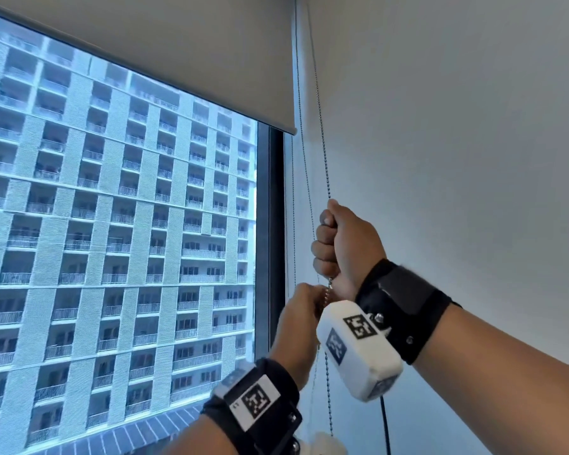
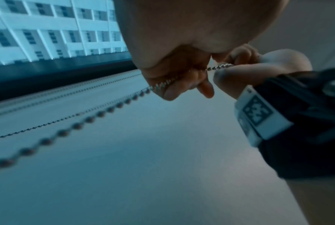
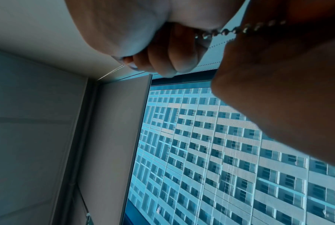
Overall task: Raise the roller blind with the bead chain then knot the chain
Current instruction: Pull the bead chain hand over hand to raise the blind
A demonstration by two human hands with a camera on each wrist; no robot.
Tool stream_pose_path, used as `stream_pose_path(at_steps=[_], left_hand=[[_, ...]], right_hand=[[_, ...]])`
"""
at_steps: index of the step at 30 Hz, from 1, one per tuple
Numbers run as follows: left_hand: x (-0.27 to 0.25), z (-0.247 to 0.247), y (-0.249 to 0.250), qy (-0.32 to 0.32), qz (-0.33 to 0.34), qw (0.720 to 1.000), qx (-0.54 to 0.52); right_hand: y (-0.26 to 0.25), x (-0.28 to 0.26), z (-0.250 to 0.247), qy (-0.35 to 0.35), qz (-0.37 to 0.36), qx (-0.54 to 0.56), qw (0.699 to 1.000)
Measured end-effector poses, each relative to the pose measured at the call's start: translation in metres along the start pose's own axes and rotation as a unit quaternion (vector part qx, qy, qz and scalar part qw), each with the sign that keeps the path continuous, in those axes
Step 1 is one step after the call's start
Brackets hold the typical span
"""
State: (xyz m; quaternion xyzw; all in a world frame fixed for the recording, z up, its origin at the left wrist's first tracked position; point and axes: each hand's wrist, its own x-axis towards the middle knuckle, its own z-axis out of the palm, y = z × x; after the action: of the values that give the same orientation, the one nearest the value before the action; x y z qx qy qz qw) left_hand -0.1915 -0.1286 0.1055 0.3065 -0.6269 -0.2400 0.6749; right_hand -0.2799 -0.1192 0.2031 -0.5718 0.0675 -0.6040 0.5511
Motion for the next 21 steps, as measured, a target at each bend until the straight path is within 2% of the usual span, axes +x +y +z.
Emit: stream_pose_path(at_steps=[3, 7, 11, 21], left_hand=[[0.012, -0.017, 0.014, -0.034, -0.031, 0.997, -0.062], [0.026, -0.026, 0.040, -0.089, -0.012, 0.996, -0.005], [0.035, -0.030, 0.066, -0.127, -0.015, 0.991, -0.029], [0.043, -0.013, 0.092, -0.073, 0.027, 0.996, -0.041]], right_hand=[[0.003, -0.007, 0.001, 0.000, -0.004, 0.014, 1.000], [0.010, -0.014, -0.002, -0.009, -0.014, 0.015, 1.000], [0.014, -0.021, -0.004, -0.021, -0.022, 0.012, 0.999], [0.022, -0.037, -0.009, -0.044, -0.031, -0.079, 0.995]])
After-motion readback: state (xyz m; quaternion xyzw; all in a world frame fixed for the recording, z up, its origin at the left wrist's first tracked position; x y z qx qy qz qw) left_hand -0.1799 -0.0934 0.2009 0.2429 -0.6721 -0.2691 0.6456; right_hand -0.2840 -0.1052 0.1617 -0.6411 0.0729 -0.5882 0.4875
